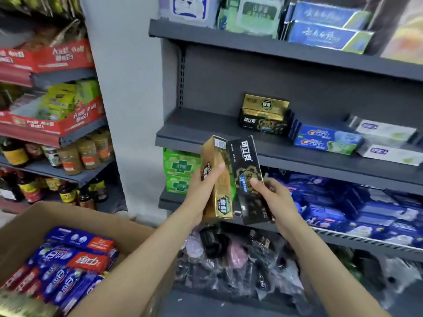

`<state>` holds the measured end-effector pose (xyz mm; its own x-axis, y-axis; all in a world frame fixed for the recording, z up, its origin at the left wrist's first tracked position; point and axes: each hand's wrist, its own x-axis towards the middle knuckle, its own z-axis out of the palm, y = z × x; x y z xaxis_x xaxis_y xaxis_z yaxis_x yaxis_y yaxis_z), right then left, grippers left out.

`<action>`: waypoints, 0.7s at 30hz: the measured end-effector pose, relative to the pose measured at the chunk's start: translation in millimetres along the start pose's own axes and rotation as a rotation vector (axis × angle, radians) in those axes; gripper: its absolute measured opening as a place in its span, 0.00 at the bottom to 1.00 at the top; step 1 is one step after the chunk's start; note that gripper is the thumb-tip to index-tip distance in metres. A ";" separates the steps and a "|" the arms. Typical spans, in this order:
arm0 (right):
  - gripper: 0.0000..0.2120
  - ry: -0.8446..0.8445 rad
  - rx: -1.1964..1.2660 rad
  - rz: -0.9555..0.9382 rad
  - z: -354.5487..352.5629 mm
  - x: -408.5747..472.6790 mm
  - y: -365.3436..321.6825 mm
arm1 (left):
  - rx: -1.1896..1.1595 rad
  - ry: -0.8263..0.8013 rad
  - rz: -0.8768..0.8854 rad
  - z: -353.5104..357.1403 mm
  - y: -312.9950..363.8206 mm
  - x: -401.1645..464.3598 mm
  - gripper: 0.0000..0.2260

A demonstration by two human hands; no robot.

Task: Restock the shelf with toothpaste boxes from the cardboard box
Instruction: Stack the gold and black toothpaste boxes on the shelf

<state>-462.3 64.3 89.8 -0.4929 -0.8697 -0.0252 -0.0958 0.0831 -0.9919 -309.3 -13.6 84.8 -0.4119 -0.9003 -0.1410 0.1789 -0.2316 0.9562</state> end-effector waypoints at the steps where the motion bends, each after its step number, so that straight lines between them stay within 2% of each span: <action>1: 0.12 0.056 -0.028 -0.038 -11.9 8.0 -3.0 | 0.003 0.003 0.016 9.2 2.7 5.3 0.25; 4: 0.13 0.191 -0.105 -0.149 -39.6 34.4 -14.6 | 0.027 0.038 0.073 31.4 15.0 25.1 0.21; 8: 0.18 0.309 -0.410 -0.271 -62.9 79.5 -31.3 | 0.041 0.114 0.179 53.3 35.6 64.4 0.19; 13: 0.27 0.365 -0.734 -0.405 -73.2 143.7 -48.5 | 0.082 0.155 0.257 72.5 57.2 129.4 0.18; 17: 0.27 0.347 -0.944 -0.467 -73.6 191.5 -60.6 | 0.137 0.110 0.245 79.0 72.3 179.3 0.21; 19: 0.25 0.313 -0.929 -0.475 -74.8 213.3 -63.0 | 0.138 0.095 0.237 80.5 77.8 197.8 0.23; 21: 0.21 0.265 -0.693 -0.377 -76.8 234.0 -60.7 | 0.089 0.084 0.205 83.3 81.5 212.5 0.25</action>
<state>-638.3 -106.9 153.6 -0.5005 -0.7630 0.4091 -0.7630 0.1654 -0.6249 -456.7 -193.1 154.1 -0.2987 -0.9535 0.0408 0.1701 -0.0111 0.9854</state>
